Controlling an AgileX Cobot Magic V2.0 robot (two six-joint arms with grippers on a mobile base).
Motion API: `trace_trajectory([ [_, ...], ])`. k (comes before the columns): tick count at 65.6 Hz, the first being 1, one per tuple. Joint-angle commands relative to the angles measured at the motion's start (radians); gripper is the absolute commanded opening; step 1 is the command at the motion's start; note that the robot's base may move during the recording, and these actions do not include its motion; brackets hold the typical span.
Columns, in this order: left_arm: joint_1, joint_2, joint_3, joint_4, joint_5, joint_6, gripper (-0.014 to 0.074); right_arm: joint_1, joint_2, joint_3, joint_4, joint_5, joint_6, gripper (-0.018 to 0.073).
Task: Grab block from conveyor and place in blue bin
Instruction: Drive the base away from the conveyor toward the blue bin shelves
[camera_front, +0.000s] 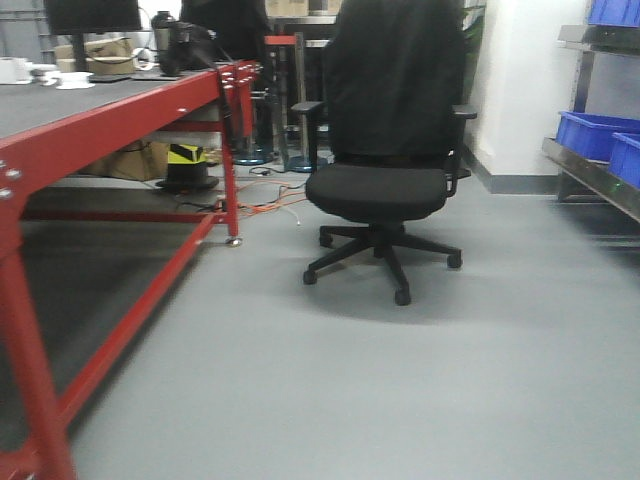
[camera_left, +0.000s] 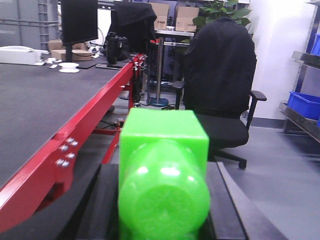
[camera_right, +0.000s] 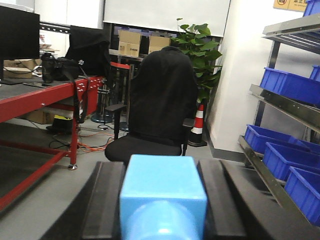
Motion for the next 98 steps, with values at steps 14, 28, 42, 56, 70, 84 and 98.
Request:
trace_trajectory([
  [14, -0.006, -0.004, -0.007, 0.002, -0.019, -0.002, -0.0111, -0.002, -0.002, 0.000, -0.006, -0.022, -0.005, -0.0162],
  [28, -0.006, -0.004, -0.007, 0.002, -0.019, -0.002, -0.0111, -0.002, -0.002, 0.000, -0.006, -0.022, -0.005, -0.0162],
  [42, -0.006, -0.004, -0.007, 0.002, -0.019, -0.002, -0.0111, -0.002, -0.002, 0.000, -0.006, -0.022, -0.005, -0.0162],
  [56, -0.006, -0.004, -0.007, 0.002, -0.019, -0.002, -0.0111, -0.002, -0.002, 0.000, -0.006, -0.022, -0.005, -0.0162],
  [70, -0.006, -0.004, -0.007, 0.002, -0.019, -0.002, -0.0111, -0.002, -0.002, 0.000, -0.006, -0.022, -0.005, -0.0162],
  [84, -0.006, -0.004, -0.007, 0.002, -0.019, -0.002, -0.0111, -0.002, -0.002, 0.000, -0.006, -0.022, -0.005, -0.0162],
  [98, -0.006, -0.004, -0.007, 0.002, -0.019, -0.002, -0.0111, -0.002, -0.002, 0.000, -0.006, -0.022, -0.005, -0.0162],
])
